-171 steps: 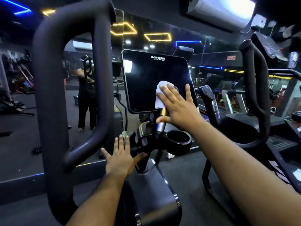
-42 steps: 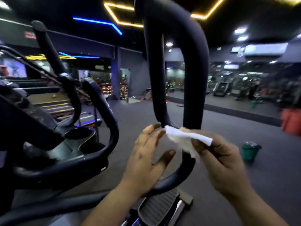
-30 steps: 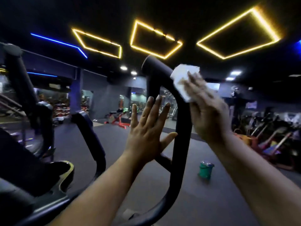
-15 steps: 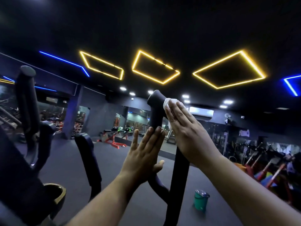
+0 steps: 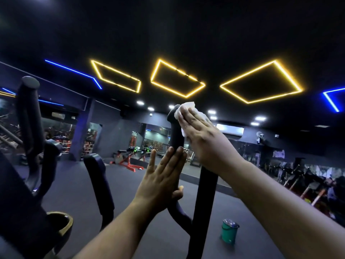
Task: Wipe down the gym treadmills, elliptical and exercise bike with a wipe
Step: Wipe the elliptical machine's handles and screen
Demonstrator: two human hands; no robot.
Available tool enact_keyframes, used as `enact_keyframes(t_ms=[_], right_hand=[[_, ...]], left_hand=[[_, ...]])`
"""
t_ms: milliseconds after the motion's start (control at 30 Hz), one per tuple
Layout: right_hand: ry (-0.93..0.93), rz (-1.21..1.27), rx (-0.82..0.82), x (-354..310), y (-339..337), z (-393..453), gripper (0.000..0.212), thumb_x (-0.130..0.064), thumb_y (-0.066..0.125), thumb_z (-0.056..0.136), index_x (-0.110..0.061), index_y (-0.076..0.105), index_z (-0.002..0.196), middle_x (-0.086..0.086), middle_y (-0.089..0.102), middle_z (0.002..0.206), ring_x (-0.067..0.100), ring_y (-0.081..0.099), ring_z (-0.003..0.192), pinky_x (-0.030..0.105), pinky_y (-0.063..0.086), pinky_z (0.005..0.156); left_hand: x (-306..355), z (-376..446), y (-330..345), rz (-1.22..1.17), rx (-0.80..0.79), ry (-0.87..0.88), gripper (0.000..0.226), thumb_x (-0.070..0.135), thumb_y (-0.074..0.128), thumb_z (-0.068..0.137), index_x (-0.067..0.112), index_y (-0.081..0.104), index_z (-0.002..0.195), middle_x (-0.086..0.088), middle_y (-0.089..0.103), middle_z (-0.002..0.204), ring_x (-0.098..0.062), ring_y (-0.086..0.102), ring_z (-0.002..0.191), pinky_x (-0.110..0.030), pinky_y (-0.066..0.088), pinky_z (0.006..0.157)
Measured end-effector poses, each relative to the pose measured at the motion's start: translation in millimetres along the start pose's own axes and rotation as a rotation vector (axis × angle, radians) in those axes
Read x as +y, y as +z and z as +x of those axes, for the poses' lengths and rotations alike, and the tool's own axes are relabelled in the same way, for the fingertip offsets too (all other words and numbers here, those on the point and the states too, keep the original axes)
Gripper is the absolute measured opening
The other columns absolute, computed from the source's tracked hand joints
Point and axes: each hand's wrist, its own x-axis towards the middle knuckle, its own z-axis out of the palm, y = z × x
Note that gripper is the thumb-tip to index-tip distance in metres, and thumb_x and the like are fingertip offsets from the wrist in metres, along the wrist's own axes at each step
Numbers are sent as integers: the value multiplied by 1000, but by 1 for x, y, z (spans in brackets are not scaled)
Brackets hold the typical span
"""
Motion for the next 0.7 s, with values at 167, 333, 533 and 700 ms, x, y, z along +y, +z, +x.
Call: enact_keyframes(t_ms=[167, 333, 533, 700], right_hand=[[18, -149, 42, -8, 7, -70, 60, -26, 32, 105, -11, 16, 161, 6, 2, 171, 27, 2, 157, 57, 22, 123], [-15, -184, -7, -5, 1, -33, 64, -35, 30, 106, -18, 5, 163, 0, -9, 170, 23, -7, 157, 55, 13, 125], [-30, -32, 86, 1, 0, -44, 56, -12, 38, 103, -11, 29, 158, 7, 17, 168, 24, 9, 157, 50, 19, 125], [-173, -248, 101, -11, 37, -136, 54, -12, 41, 103, -8, 32, 157, 9, 25, 166, 29, 16, 155, 60, 20, 122]], left_hand=[[0, -2, -2, 8, -17, 3, 115, 56, 70, 79, 10, 7, 163, -11, 1, 172, -30, 4, 158, -66, 17, 116], [0, -1, -2, 12, -41, -5, 122, 56, 72, 76, 12, -1, 163, -10, -3, 172, -28, 0, 158, -67, 16, 117], [2, -2, -7, 36, -58, -32, 122, 58, 73, 76, 12, 1, 164, -8, -2, 172, -26, 2, 158, -70, 15, 118], [5, -1, -12, 92, -102, -46, 124, 61, 72, 77, 11, -1, 163, -7, -7, 172, -26, -3, 158, -72, 14, 118]])
